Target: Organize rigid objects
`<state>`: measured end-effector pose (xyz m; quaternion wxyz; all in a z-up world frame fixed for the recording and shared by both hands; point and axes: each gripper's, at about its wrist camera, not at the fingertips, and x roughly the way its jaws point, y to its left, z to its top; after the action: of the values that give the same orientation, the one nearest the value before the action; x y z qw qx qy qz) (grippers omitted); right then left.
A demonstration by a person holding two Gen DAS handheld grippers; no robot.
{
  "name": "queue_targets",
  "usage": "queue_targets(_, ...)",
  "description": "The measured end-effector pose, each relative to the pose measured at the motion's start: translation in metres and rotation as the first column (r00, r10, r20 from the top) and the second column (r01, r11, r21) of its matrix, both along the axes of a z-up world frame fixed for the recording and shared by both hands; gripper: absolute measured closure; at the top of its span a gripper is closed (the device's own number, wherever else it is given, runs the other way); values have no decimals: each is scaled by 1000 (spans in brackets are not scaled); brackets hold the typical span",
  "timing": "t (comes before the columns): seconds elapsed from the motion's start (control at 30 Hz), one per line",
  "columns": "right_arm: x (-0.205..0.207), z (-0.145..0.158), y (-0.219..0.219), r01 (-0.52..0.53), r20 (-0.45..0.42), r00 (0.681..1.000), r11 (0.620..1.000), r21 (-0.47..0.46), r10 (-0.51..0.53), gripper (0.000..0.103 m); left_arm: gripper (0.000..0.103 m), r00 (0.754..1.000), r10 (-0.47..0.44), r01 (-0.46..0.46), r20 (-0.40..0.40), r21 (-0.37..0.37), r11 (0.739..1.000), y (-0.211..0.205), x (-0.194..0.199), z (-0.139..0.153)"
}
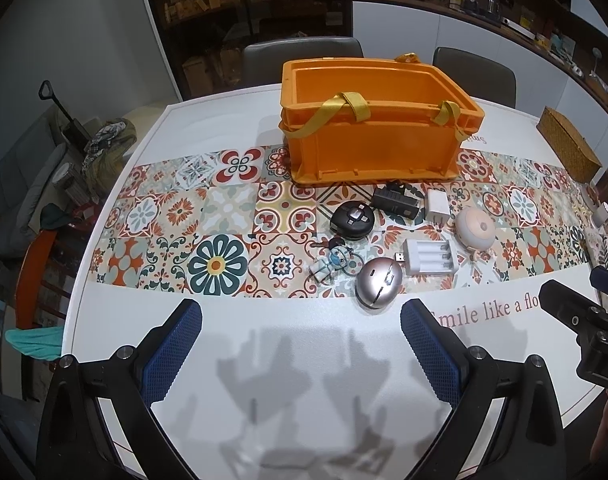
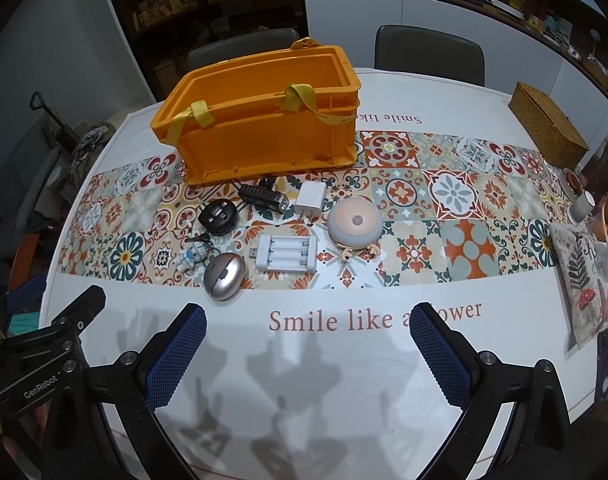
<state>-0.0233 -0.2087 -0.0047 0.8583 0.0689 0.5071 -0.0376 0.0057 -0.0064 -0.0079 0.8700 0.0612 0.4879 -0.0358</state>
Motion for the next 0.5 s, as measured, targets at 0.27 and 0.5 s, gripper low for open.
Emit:
queue_targets(0.27, 3, -7, -2, 8, -7, 1000, 1000, 9, -8, 1, 1, 1000, -5, 5, -10, -7, 1000, -6, 4, -5)
queue_targets(0.5, 19, -13, -11, 19, -5, 1000, 1000, 6, -19, 1, 1, 999, 23, -23, -30, -13, 1000, -10, 18, -16)
